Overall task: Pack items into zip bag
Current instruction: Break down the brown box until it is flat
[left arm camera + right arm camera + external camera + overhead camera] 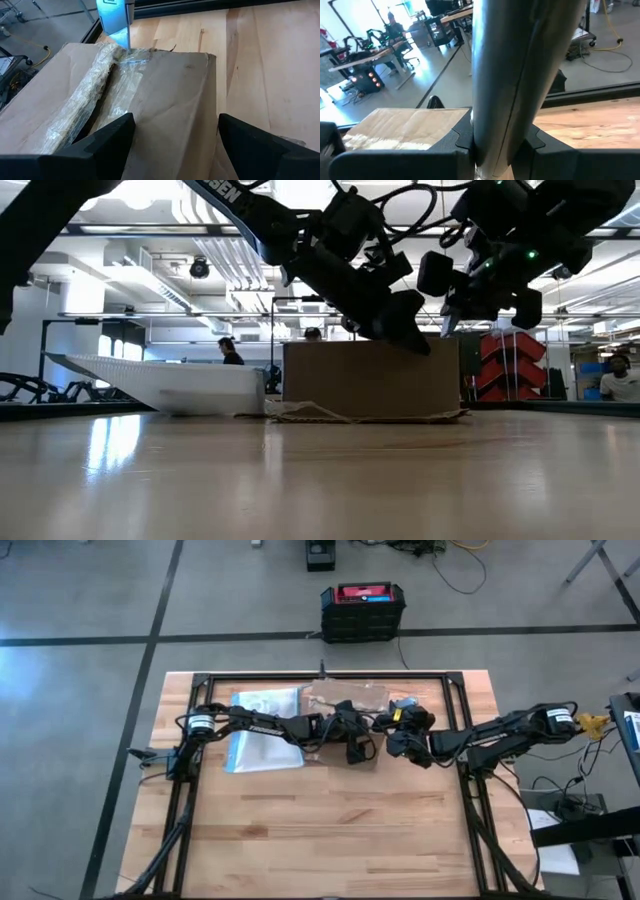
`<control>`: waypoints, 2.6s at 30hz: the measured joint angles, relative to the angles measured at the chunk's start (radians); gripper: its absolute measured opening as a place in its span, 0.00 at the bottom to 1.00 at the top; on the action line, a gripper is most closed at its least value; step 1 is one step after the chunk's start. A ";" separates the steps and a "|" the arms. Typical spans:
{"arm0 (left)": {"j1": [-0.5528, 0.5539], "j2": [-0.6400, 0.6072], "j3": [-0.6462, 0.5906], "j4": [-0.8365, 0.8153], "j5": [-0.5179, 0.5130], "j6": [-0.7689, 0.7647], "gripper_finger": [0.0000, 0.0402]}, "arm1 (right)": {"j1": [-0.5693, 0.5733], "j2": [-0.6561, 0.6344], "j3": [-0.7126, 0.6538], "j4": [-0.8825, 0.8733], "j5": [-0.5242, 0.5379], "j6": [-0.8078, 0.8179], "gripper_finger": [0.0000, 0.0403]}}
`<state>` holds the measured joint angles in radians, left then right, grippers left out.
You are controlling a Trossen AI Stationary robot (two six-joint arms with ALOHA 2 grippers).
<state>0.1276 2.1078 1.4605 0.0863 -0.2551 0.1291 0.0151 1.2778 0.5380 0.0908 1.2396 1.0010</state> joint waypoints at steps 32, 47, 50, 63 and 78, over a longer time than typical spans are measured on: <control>-0.015 -0.055 -0.018 -0.007 -0.083 -0.034 0.69 | -0.062 -0.128 0.030 -0.005 -0.019 -0.132 0.14; 0.054 -0.040 0.019 -0.002 -0.013 0.070 0.69 | -0.140 -0.039 0.002 0.006 -0.066 0.089 0.14; 0.061 -0.029 0.019 -0.003 0.005 0.058 0.69 | -0.160 -0.040 0.002 0.012 -0.079 0.089 0.14; 0.061 -0.029 0.019 -0.016 0.004 0.029 0.69 | -0.199 -0.032 0.005 0.110 -0.149 -0.006 0.14; 0.066 -0.026 0.018 -0.035 0.046 -0.017 0.69 | -0.170 -0.032 0.005 0.104 -0.206 -0.024 0.14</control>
<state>0.1935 2.0815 1.4784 0.0517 -0.2091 0.1120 -0.1550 1.2457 0.5434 0.1952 1.0335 0.9767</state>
